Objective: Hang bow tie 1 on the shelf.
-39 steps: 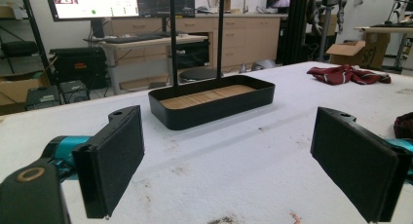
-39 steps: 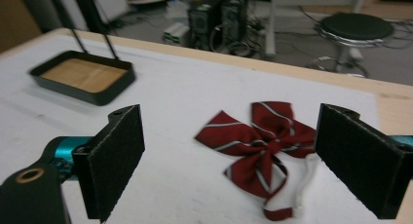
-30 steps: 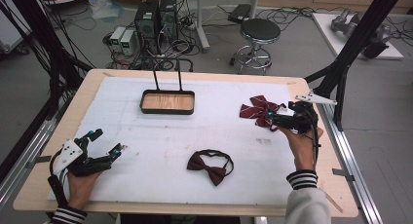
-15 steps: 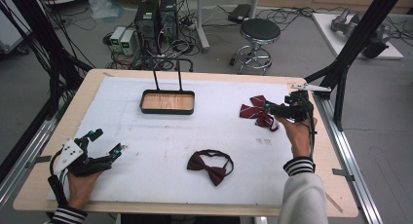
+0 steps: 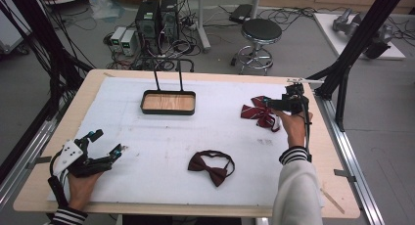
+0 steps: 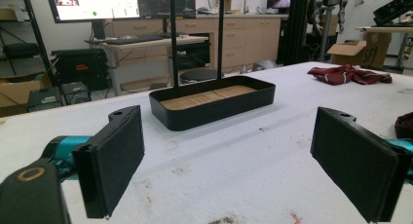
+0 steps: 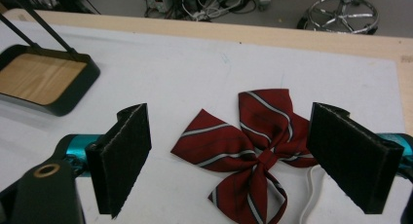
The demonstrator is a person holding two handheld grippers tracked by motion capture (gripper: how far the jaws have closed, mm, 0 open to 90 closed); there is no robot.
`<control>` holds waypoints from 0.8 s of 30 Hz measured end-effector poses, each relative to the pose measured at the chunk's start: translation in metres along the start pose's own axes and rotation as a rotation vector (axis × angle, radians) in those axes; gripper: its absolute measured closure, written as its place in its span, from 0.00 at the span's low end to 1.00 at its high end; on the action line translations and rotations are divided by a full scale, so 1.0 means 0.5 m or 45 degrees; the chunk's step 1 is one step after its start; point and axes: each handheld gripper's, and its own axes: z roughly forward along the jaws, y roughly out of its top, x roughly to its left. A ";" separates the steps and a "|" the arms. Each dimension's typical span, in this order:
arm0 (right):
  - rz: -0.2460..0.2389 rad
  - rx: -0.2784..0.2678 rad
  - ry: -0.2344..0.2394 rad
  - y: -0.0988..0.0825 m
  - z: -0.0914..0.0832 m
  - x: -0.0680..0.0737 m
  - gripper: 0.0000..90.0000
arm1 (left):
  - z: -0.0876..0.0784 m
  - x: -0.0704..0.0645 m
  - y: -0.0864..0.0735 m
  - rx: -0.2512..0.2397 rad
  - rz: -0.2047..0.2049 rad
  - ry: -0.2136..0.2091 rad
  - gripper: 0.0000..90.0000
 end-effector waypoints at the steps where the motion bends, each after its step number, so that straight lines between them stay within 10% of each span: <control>1: 0.013 0.017 -0.001 -0.001 0.009 -0.005 0.18 | 0.000 0.000 0.000 -0.001 0.000 0.000 0.14; 24: 0.055 0.204 -0.072 0.017 0.103 -0.023 0.22 | 0.001 0.000 0.000 0.004 -0.004 -0.004 0.14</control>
